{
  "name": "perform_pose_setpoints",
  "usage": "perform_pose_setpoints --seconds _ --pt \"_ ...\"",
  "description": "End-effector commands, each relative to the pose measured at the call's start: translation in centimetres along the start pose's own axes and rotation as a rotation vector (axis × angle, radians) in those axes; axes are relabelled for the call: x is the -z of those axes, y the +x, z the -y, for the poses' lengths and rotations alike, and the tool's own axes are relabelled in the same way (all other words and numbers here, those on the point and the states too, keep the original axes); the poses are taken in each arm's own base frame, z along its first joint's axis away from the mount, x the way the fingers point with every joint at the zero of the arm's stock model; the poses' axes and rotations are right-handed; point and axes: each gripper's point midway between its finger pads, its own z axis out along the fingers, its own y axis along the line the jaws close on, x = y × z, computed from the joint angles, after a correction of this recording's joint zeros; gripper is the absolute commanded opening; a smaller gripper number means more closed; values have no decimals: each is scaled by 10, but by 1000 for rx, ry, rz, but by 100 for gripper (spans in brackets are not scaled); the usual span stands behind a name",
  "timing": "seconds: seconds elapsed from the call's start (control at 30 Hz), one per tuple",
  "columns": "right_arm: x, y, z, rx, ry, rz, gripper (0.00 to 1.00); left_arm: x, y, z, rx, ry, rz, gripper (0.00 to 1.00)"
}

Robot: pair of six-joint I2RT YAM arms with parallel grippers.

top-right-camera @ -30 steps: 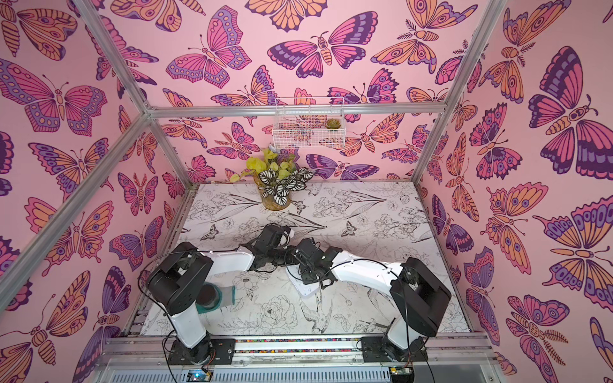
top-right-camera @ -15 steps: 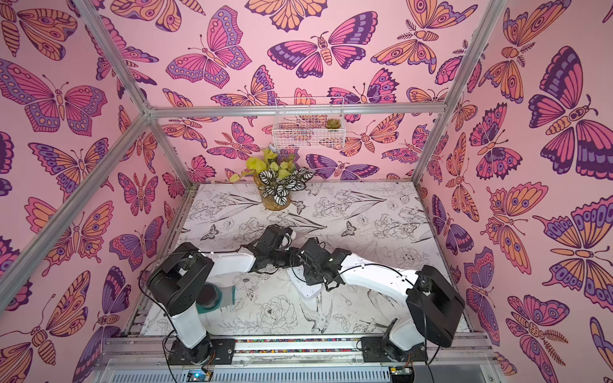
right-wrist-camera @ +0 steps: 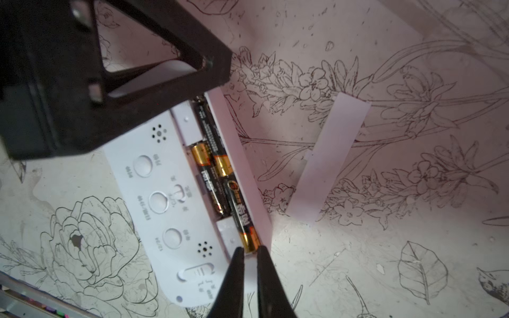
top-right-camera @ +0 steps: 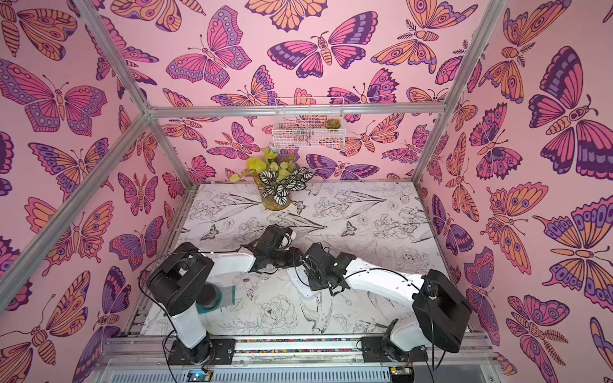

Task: Insert the battery into the alarm
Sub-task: Install the battery in the alarm.

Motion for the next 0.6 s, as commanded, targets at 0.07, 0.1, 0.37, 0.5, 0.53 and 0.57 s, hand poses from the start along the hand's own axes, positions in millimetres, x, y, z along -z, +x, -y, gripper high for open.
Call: perform_pose_setpoints --seconds 0.07,0.1,0.37,0.5,0.53,0.57 --pt "-7 7 2 -7 15 -30 12 -2 10 -6 7 -7 -34 47" --pt "-9 8 3 -8 18 -34 11 -2 11 -6 8 -7 -35 47" --pt "-22 16 8 -15 41 -63 6 -3 13 -8 7 -10 -41 47" --pt "-25 19 10 -14 48 -71 6 -3 14 -9 10 -10 -43 47" --pt "-25 19 10 -13 51 -72 6 -3 13 -8 9 -8 -42 47" --pt "-26 20 11 -15 54 -71 6 -3 13 -7 9 -7 -42 47"
